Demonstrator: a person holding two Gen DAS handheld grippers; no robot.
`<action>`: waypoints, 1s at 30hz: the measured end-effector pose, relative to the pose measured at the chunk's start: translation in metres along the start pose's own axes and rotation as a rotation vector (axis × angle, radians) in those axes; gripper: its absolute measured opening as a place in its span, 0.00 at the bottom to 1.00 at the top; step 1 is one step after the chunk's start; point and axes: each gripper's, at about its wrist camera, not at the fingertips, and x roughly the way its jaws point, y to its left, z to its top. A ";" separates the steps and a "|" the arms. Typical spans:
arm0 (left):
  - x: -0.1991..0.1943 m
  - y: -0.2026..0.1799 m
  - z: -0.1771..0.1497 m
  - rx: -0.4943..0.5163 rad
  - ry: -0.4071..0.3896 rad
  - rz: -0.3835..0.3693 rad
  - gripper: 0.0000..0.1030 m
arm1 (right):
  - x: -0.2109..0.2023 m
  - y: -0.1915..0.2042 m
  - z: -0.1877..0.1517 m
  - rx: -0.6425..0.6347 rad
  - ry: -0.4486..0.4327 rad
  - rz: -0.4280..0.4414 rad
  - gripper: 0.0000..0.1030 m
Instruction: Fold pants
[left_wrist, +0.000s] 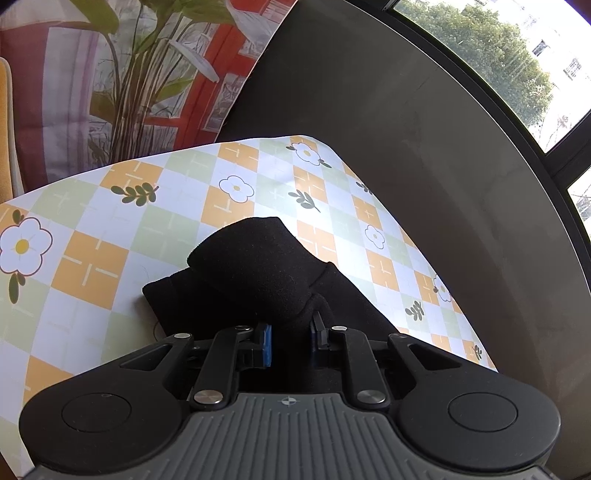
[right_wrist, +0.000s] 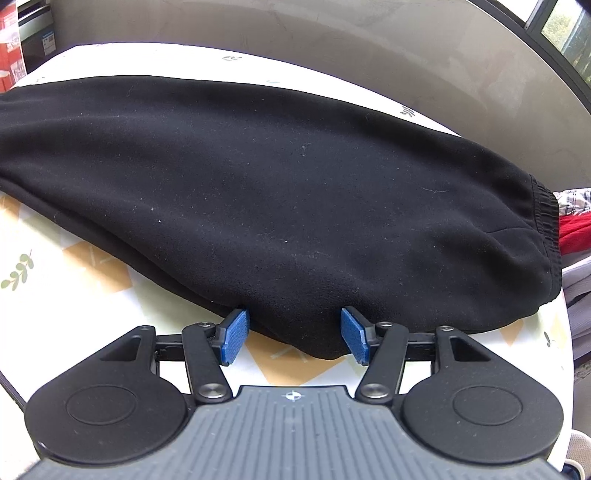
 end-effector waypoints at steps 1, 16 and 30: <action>0.000 -0.001 0.000 0.000 -0.001 -0.001 0.18 | 0.000 0.000 -0.001 -0.010 0.001 -0.001 0.58; -0.017 -0.004 -0.001 0.010 -0.019 -0.032 0.18 | -0.059 -0.059 0.018 0.158 -0.151 0.041 0.04; 0.009 0.025 -0.022 0.018 0.055 0.046 0.18 | -0.023 -0.051 -0.005 0.212 0.016 0.152 0.05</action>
